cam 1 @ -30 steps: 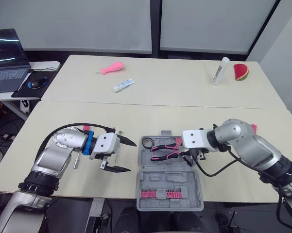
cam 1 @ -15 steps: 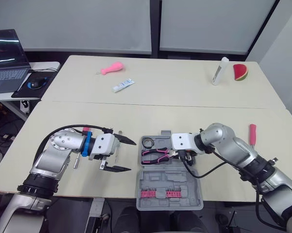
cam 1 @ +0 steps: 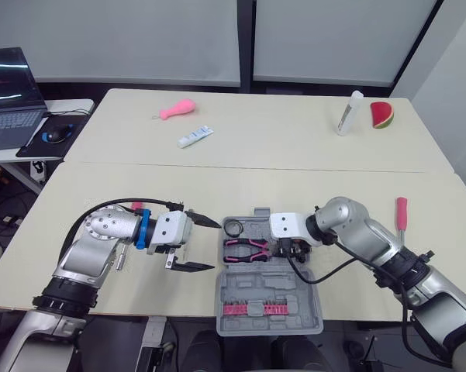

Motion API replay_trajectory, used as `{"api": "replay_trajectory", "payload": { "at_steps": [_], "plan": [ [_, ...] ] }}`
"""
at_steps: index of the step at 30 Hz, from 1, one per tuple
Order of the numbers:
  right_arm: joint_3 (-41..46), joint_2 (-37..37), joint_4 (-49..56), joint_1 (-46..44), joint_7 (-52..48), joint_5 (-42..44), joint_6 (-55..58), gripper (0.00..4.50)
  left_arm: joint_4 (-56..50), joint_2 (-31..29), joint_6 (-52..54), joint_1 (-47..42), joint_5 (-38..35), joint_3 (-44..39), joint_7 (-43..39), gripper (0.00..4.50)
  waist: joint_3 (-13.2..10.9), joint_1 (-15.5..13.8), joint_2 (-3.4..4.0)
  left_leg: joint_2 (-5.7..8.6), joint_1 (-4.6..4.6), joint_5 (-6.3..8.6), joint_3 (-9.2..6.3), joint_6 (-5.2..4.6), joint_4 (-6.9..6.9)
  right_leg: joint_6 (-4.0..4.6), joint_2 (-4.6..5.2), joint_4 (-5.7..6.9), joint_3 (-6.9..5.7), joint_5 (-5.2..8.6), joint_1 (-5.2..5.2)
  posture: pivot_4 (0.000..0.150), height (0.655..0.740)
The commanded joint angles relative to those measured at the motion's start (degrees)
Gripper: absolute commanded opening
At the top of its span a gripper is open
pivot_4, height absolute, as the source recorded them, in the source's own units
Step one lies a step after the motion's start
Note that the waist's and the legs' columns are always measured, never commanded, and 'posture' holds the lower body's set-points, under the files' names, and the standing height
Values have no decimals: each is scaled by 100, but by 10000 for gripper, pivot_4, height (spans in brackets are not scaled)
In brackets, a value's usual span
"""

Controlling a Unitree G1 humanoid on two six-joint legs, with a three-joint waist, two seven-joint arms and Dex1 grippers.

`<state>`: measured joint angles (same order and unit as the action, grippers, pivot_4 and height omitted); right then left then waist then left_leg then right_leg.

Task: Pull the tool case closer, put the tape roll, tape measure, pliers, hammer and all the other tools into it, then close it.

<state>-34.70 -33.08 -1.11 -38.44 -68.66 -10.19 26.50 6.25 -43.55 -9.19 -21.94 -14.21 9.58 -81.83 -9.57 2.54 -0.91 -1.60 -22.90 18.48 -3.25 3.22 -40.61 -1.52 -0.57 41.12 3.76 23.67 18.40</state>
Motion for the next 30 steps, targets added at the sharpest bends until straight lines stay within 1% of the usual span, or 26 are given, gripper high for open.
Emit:
{"api": "replay_trajectory", "payload": {
  "at_steps": [1, 3, 5, 8, 11, 16, 22, 27, 30],
  "plan": [
    [494, -1, 644, -131, -47, 323, 266, 32175, -122, 11, 69, -69, -24, -70, 93, 45000, 0, 0, 1, 0, 0, 0, 0, 0, 0, 0, 0, 0, 0, 0, 0, 1500, 7400],
    [779, 25, 1179, -50, -42, 626, 542, 32175, -149, 7, 134, -64, -37, -103, 152, 45000, -1, 1, 1, 0, -2, 0, -1, 0, 0, 0, 0, 0, 0, 0, 0, 1500, 7400],
    [967, 166, 1410, 89, 272, 715, 636, 32175, -177, -11, 169, -43, -42, -120, 195, 45000, -1, 0, 1, 0, -2, 0, -2, 0, 0, 0, 0, 0, 0, 0, -2, 1500, 7400],
    [1057, 397, 1566, 373, 714, 732, 759, 27374, -210, -25, 232, -30, -50, -135, 248, 45000, -1, -3, 1, 0, -1, 0, -10, 0, 0, 0, 0, -2, -5, 0, -8, 1500, 7400],
    [870, 561, 1476, 574, 1057, 555, 682, 20518, -264, -30, 339, -33, -58, -117, 296, 45000, -1, -14, 1, 5, -2, 1, -9, 0, 0, 0, 0, -2, -3, 0, -7, 1500, 7400],
    [574, 892, 869, 580, 1576, 249, 672, 9936, -382, -47, 583, -45, -69, -99, 313, 45000, -1, 44, 2, 3, 2, 0, -7, 0, 0, 0, -1, 1, -1, 0, -6, 1500, 7400],
    [399, 1052, 325, 415, 1662, 156, 556, 117, -457, -49, 662, -20, -53, -124, 337, 45000, -1, 63, 3, 5, 2, 0, -7, 1, 0, 0, -2, 1, -2, 0, -5, 1500, 7400],
    [157, 1028, -51, 428, 1638, -38, 303, 117, -510, -63, 638, 83, -43, -139, 406, 45000, -1, 71, 3, 3, 2, 0, -8, 1, 0, 0, -2, 1, -1, 0, -5, 1500, 7400],
    [-113, 949, -212, 527, 1624, -301, 81, 117, -538, -75, 626, 164, -44, -168, 455, 45000, -1, 75, 4, 3, 5, 0, -8, 0, 0, 0, -2, 1, -1, 0, -5, 1500, 7400]
  ]
}}
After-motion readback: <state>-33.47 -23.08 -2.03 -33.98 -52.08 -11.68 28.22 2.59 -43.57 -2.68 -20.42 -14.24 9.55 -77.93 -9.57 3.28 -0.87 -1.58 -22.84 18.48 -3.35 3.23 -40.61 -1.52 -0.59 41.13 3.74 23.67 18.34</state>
